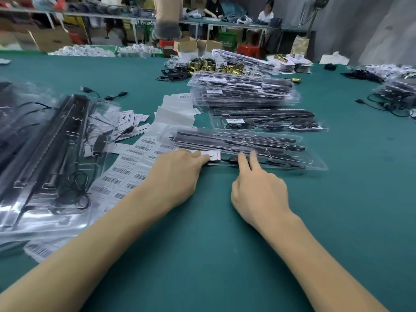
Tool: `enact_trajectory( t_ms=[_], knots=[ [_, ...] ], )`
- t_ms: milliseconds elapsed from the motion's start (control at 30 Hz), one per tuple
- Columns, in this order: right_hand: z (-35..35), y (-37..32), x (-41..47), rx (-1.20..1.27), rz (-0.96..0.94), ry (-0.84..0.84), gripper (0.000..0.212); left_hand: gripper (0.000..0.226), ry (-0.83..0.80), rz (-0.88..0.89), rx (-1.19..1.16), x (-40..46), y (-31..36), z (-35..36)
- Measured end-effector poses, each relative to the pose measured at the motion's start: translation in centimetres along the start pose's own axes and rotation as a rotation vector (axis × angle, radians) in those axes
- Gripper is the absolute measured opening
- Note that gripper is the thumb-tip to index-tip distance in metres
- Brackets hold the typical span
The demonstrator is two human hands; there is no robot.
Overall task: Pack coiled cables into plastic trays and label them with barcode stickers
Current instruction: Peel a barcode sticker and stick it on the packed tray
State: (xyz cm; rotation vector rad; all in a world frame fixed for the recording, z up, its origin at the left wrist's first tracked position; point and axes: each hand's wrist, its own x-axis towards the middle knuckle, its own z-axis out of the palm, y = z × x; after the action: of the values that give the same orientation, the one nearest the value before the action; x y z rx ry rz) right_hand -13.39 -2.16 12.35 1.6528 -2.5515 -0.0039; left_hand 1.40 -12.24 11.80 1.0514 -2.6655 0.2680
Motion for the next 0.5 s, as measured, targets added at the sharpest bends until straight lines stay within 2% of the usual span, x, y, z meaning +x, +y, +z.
enact_trajectory(
  t_ms=[200,300,367,433,500],
  knots=[
    [-0.6,0.2,-0.9,0.026,0.017,0.012,0.06,0.038,-0.055,0.001,0.001,-0.1,-0.1,-0.2],
    [-1.2,0.3,-1.3,0.048,0.011,0.02,0.057,0.019,-0.085,-0.049,-0.024,-0.3,-0.1,-0.3],
    [-1.9,0.5,-1.7,0.121,-0.015,0.12,0.044,0.014,-0.097,-0.06,-0.036,-0.3,-0.1,-0.4],
    [-2.4,0.7,-1.8,0.218,-0.042,0.291,0.025,0.019,-0.104,-0.043,-0.047,-0.2,-0.1,-0.4],
    [-2.8,0.6,-0.9,0.333,-0.118,0.461,0.016,0.019,-0.109,-0.039,-0.058,-0.1,-0.1,-0.6]
  ],
)
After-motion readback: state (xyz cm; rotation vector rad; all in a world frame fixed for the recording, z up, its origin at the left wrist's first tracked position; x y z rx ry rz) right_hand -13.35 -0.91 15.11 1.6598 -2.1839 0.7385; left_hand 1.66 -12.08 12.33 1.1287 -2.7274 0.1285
